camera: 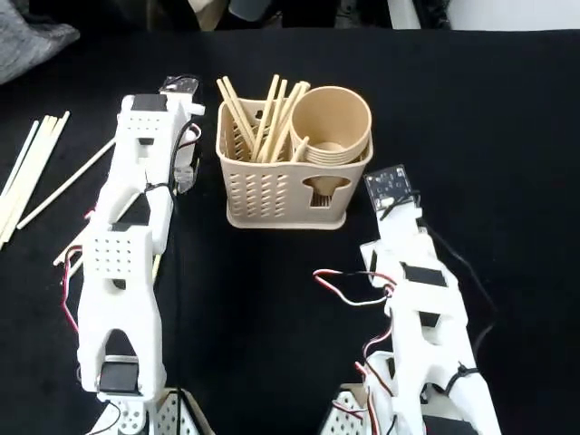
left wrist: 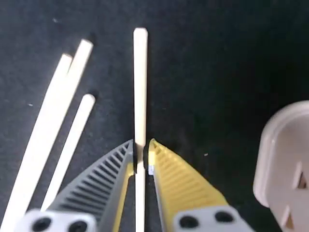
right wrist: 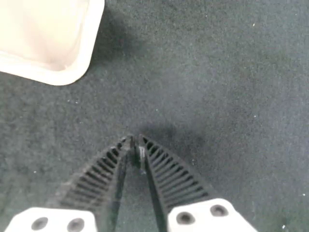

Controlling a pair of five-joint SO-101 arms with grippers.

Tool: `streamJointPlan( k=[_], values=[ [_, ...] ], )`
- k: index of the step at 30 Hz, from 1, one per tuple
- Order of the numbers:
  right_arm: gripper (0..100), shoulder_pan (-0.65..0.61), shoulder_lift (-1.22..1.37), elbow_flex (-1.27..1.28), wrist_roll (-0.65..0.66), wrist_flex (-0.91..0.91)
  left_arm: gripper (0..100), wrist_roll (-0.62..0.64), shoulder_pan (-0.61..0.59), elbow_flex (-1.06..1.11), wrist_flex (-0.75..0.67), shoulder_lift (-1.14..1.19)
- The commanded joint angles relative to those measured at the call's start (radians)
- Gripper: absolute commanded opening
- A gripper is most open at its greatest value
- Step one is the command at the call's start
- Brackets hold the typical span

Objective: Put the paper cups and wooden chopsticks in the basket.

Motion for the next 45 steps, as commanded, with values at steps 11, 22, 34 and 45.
streamJointPlan(
  k=[11,22,34,45],
  values=[
    [1.2,0.012,-0.027,-0.005,0.009,-0.011,3,0.087,-0.070,-0.147,0.209,-0.081],
    [1.2,0.012,-0.025,-0.005,0.009,-0.014,3,0.095,-0.102,0.547,-0.083,-0.736],
    [1.2,0.012,-0.025,-0.005,0.009,-0.014,3,0.103,-0.068,1.465,-0.806,-1.718],
    [1.2,0.012,-0.024,-0.005,0.009,-0.014,3,0.097,0.177,1.739,-1.425,-2.260]
  ],
)
